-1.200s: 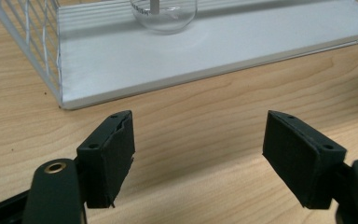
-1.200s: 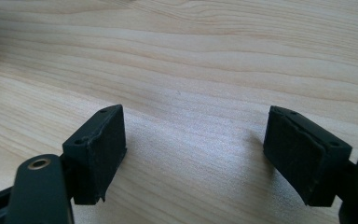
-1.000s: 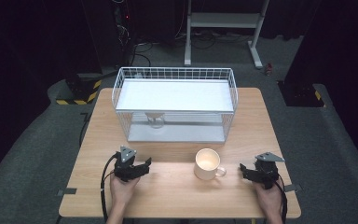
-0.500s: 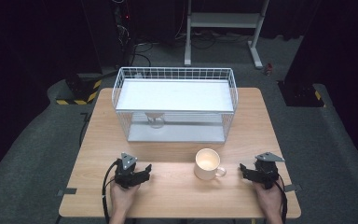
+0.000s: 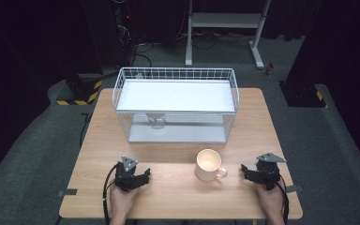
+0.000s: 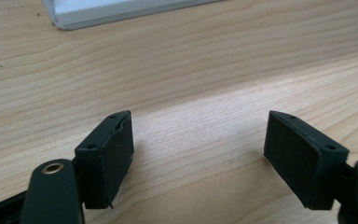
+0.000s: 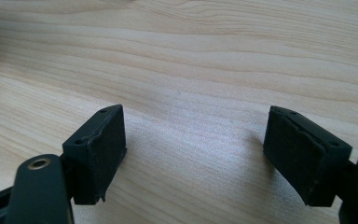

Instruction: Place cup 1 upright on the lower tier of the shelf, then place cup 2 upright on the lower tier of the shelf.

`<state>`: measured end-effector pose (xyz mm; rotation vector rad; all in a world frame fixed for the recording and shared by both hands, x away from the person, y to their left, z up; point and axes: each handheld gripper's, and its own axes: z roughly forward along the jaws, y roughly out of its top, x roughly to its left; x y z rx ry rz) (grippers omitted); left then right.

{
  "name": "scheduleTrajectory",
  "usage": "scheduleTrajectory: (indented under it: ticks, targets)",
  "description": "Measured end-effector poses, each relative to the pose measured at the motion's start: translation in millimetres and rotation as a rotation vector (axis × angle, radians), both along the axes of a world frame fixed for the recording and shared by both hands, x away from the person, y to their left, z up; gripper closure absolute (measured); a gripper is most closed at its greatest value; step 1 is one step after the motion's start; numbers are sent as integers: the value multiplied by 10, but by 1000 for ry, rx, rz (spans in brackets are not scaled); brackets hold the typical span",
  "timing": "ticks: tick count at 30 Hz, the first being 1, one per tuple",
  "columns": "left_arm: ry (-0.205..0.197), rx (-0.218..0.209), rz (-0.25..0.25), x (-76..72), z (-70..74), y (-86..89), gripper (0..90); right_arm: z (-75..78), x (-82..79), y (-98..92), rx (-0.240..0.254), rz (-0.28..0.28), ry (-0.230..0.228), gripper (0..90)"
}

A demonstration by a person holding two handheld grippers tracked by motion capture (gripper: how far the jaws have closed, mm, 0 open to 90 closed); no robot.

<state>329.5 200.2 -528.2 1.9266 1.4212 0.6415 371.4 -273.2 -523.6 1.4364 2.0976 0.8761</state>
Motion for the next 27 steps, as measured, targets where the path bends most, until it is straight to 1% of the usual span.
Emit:
scheduleTrajectory:
  ticks: [3,4,6,7,8,12,13,15,16,17,18,19,20,21,22,23,24,25,27]
  targets:
    - [-3,-4,10,18,-2,16,242,0,0,0,-1,0,0,207]
    - [0,-1,12,22,0,26,242,-2,4,0,-5,-22,-3,202]
    - [1,3,18,37,1,45,241,-2,2,11,-6,-30,-3,197]
    - [0,1,23,42,-1,44,239,-2,6,14,-3,-23,1,177]
    - [0,1,24,45,-1,43,235,-2,13,9,-10,-13,5,156]
    - [1,2,26,44,-1,42,229,-4,9,9,-4,-3,12,142]
    - [1,3,29,43,-2,40,229,2,1,1,-5,14,19,141]
    - [1,3,34,41,-2,37,226,27,-20,-1,-7,12,44,151]
    - [1,3,34,41,-2,37,225,53,-47,7,11,12,65,164]
    - [1,3,34,41,-2,37,226,74,-91,15,43,37,66,160]
    - [0,3,33,41,-2,37,225,84,-129,25,59,57,59,152]
    - [0,3,33,41,-2,36,225,85,-185,37,67,93,40,154]
    - [1,3,33,41,-2,37,224,63,-284,83,76,127,26,158]
    - [1,3,33,41,-2,37,224,63,-284,83,76,127,26,158]
    - [1,3,33,41,-2,37,224,47,-316,98,80,149,20,157]
    - [0,3,32,41,-3,37,224,31,-378,133,94,175,22,157]
    - [0,2,35,40,-3,35,224,24,-427,162,97,197,17,156]
    - [2,3,36,38,-2,34,224,27,-474,185,89,225,6,151]
    - [1,4,37,36,-1,33,224,52,-567,233,104,258,-16,147]
